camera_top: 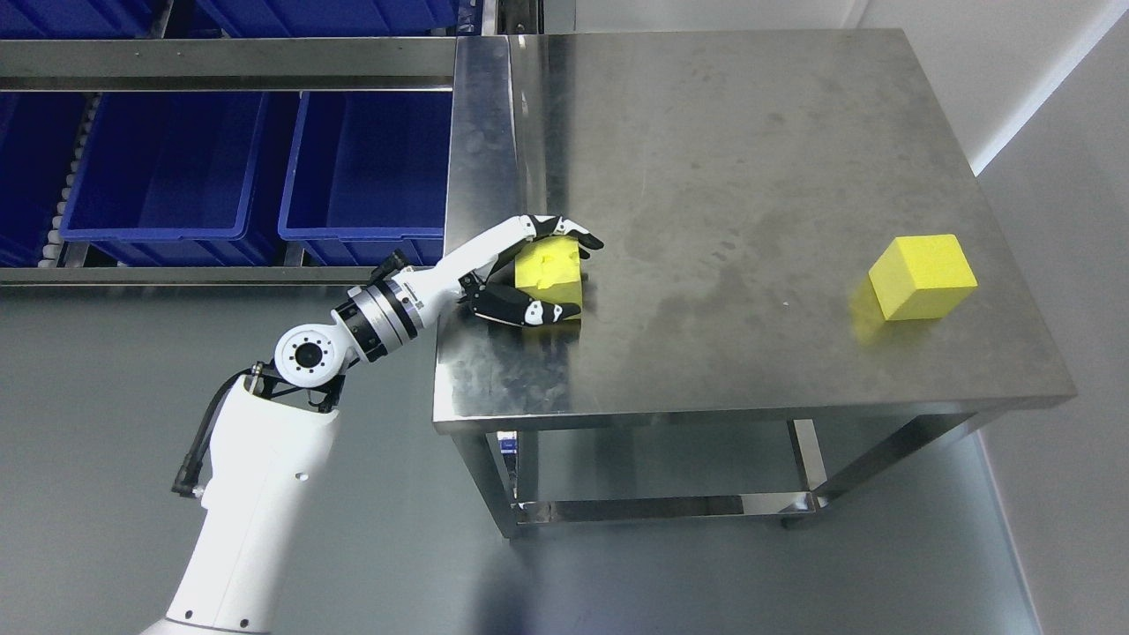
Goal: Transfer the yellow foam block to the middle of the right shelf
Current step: 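Close the left hand around the yellow foam cube, then lift the cube with the left hand up off the table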
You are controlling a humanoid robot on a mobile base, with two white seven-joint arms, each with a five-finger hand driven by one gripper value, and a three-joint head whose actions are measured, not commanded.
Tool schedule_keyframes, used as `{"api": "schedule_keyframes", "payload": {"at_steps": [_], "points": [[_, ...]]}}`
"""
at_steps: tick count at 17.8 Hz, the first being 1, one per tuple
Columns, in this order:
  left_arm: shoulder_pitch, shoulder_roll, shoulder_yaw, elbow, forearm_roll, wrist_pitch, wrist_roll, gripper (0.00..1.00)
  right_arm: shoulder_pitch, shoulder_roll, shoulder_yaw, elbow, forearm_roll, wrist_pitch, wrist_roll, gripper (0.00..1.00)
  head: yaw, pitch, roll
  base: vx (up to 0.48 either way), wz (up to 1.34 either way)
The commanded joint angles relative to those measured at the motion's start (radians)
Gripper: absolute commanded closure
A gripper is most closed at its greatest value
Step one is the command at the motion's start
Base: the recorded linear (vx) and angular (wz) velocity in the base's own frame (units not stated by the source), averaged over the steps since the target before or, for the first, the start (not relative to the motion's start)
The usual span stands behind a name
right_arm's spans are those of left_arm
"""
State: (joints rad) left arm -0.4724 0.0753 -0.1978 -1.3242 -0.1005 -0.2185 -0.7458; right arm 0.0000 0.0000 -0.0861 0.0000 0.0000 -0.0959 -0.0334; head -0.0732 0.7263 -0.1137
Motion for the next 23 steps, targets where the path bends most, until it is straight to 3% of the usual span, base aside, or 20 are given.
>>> {"api": "schedule_keyframes", "payload": {"at_steps": [1, 3, 5, 9, 16, 23], "points": [[-0.060, -0.058, 0.159, -0.004, 0.120, 0.002, 0.023, 0.52, 0.002, -0.017, 0.000, -0.017, 0.003, 0.001, 0.000, 0.00, 0.0000, 0.000, 0.000, 0.000, 0.00], [-0.110, -0.058, 0.173, -0.009, 0.279, 0.004, 0.101, 0.52, 0.002, -0.017, 0.000, -0.017, 0.003, 0.001, 0.000, 0.00, 0.0000, 0.000, 0.000, -0.002, -0.02], [-0.132, -0.058, 0.178, -0.012, 0.413, 0.001, 0.266, 0.51, 0.002, -0.017, 0.000, -0.017, 0.003, 0.001, 0.000, 0.00, 0.0000, 0.000, 0.000, 0.001, -0.04], [-0.115, -0.058, 0.179, -0.013, 0.443, -0.041, 0.497, 0.44, 0.002, -0.017, 0.000, -0.017, 0.003, 0.001, 0.000, 0.00, 0.0000, 0.000, 0.000, 0.001, 0.01], [0.035, -0.058, 0.241, -0.115, 0.443, -0.027, 0.502, 0.46, 0.002, -0.017, 0.000, -0.017, 0.003, 0.001, 0.000, 0.00, 0.0000, 0.000, 0.000, 0.002, 0.01], [0.072, -0.058, 0.239, -0.125, 0.443, -0.024, 0.500, 0.46, 0.002, -0.017, 0.000, -0.017, 0.003, 0.001, 0.000, 0.00, 0.0000, 0.000, 0.000, 0.016, 0.26]]}}
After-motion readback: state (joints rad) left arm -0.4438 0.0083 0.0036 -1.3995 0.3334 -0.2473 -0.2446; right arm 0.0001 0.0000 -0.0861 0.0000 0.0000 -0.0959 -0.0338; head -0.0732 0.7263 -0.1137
